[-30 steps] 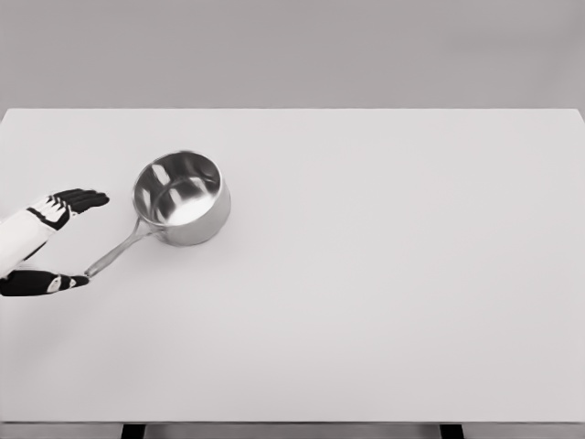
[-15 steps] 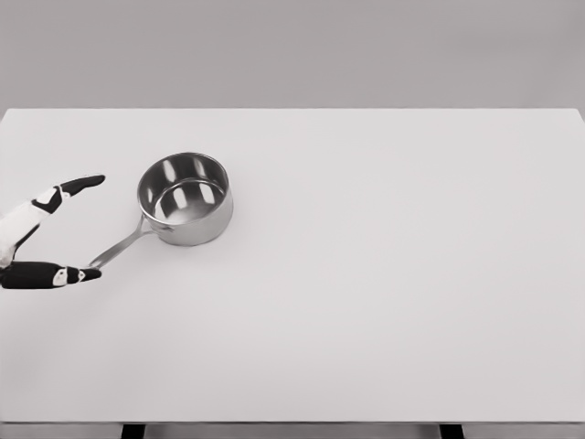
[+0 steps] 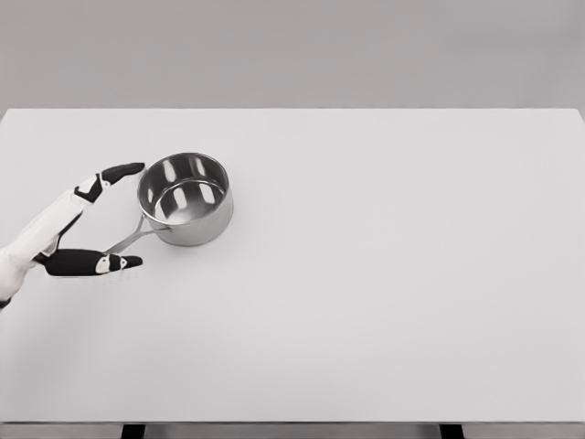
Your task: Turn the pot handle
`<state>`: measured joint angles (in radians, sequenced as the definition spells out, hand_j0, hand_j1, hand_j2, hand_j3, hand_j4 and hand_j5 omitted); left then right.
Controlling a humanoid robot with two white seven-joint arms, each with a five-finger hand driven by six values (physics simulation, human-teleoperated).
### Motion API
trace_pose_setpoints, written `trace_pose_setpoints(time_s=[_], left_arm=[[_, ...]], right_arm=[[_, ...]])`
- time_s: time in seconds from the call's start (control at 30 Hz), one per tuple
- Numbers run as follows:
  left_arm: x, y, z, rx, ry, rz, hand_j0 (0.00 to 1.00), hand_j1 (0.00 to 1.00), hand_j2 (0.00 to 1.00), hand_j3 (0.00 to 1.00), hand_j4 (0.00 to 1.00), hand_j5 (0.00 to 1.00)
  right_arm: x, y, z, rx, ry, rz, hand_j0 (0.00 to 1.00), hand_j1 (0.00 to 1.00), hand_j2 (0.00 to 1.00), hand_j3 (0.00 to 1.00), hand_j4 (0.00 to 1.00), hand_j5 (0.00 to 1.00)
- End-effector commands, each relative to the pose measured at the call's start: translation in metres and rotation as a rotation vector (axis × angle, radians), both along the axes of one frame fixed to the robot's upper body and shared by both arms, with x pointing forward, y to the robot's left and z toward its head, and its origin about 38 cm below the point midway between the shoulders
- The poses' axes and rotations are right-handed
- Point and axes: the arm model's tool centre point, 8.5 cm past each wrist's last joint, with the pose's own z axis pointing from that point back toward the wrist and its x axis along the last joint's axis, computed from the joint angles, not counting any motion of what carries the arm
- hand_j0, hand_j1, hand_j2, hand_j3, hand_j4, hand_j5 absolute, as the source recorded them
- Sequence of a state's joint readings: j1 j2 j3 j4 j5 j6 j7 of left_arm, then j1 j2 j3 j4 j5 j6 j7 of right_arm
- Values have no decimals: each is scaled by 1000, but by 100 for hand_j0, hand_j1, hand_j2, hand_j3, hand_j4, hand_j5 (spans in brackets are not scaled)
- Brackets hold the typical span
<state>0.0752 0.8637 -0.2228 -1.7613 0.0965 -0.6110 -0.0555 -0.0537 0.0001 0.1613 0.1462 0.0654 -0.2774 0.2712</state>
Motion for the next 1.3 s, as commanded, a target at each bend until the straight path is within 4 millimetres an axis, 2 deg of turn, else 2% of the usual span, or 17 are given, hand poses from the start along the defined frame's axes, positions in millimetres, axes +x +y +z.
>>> trace_pose_setpoints(time_s=[0.0,0.17,0.3,0.43,0.53,0.6,0.8,1.03,1.17,1.27], left_arm=[[0,-4,-6,24,-8,0,100,100,100,100,100,100],[2,-11,-10,128,-61,-8,100,100,100,100,100,100],[11,-10,-2,157,-104,1,100,100,100,100,100,100],[16,-12,-9,187,-117,17,100,100,100,100,100,100],[19,-8,-10,209,-121,30,100,100,100,100,100,100],[21,0,-3,254,-157,55,100,100,100,100,100,100],[22,6,-7,279,-149,68,100,100,100,100,100,100],[20,9,-17,287,-121,73,100,100,100,100,100,100],[23,6,-42,290,-83,101,100,100,100,100,100,100],[26,8,-50,283,-63,119,100,100,100,100,100,100]], right_arm=[[0,0,0,0,1,0,100,100,100,100,100,100],[0,0,0,0,-1,0,100,100,100,100,100,100],[0,0,0,0,-1,0,100,100,100,100,100,100],[0,0,0,0,-1,0,100,100,100,100,100,100],[0,0,0,0,-1,0,100,100,100,100,100,100],[0,0,0,0,-1,0,100,100,100,100,100,100],[0,0,0,0,-1,0,100,100,100,100,100,100],[0,0,0,0,1,0,100,100,100,100,100,100],[0,0,0,0,-1,0,100,100,100,100,100,100],[0,0,0,0,-1,0,100,100,100,100,100,100]])
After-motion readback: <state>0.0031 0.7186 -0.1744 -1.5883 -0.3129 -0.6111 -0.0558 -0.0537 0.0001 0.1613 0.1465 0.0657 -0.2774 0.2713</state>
